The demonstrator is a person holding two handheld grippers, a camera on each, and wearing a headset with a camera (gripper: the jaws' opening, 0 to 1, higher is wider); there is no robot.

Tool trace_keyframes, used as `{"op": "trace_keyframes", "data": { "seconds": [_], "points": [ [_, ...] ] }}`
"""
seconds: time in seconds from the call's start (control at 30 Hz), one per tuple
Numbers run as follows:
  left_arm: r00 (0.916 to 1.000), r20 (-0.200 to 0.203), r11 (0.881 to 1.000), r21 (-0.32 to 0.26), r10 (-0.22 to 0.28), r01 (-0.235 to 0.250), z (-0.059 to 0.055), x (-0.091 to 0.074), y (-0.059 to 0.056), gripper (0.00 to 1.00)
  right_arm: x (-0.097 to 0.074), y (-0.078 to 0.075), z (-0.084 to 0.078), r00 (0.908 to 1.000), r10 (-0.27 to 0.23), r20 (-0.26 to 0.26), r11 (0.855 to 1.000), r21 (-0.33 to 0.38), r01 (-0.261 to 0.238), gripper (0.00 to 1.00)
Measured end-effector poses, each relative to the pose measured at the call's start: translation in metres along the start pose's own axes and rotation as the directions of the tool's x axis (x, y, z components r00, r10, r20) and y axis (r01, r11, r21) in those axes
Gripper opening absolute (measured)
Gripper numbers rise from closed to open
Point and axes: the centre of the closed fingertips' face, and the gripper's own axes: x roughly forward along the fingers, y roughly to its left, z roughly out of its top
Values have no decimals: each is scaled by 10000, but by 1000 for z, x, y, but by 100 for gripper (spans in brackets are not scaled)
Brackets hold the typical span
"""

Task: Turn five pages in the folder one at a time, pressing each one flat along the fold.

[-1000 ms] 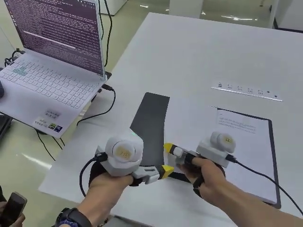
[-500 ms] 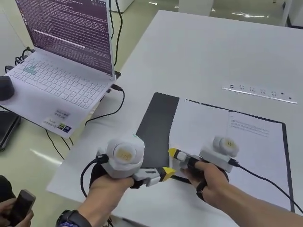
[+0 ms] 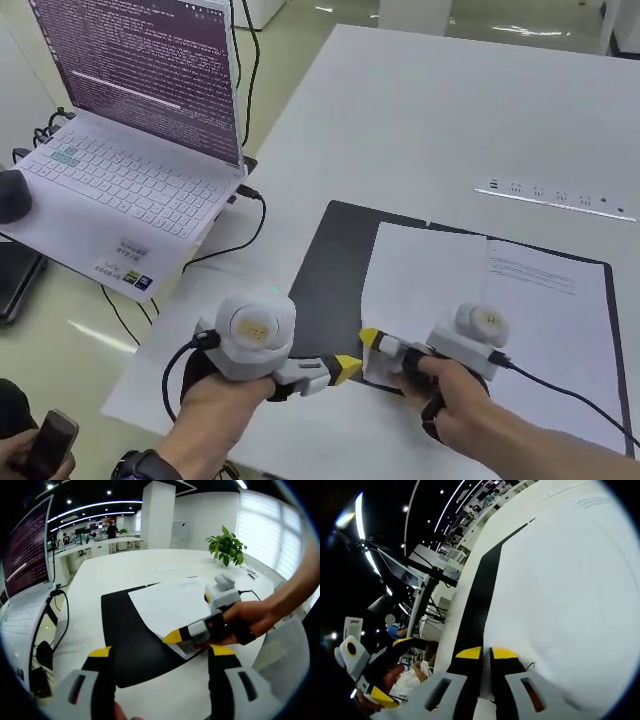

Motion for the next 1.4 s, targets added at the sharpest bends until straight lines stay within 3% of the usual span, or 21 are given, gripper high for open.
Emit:
{"op": "trace_keyframes", "data": {
  "seconds": [0.13, 0.23, 0.33, 0.5, 0.63, 0.93, 1.13, 1.4],
  "points": [
    [10000, -67, 10000, 40, -35, 36, -1, 0, 0, 76, -2, 10, -2, 9980, 533, -330, 9978, -378, -545, 16],
    [10000, -78, 10000, -91, -40, 40, -2, 1, 0, 76, -9, 14, 5, 9969, 735, -283, 9949, -677, -753, 25],
    [10000, 10, 9994, -336, -83, 83, -2, 4, -1, 74, -25, 16, 20, 9964, 814, 236, 9940, -752, -794, 25],
    [9998, -31, 9992, -335, -200, 199, 0, 10, -5, 72, -50, 6, 40, 9930, 693, 961, 9950, -789, -618, 23],
    [9994, -2, 9985, -431, -336, 336, 2, 16, -7, 66, -71, 1, 52, 9897, 614, 1296, 9946, -914, -498, 22],
    [9977, -63, 9977, -55, -671, 671, 6, 34, -13, 42, -107, -7, 65, 9817, 312, 1878, 9930, -1181, -90, 21],
    [9922, -412, 9919, 428, -1175, 1193, 1, 47, -25, 17, -127, -18, 67, 9753, -84, 2209, 9931, -1119, 339, 19],
    [9857, -855, 9878, 441, -1454, 1496, -11, 65, -33, 6, -142, -31, 65, 9671, -318, 2524, 9957, -762, 526, 17]
  ]
}}
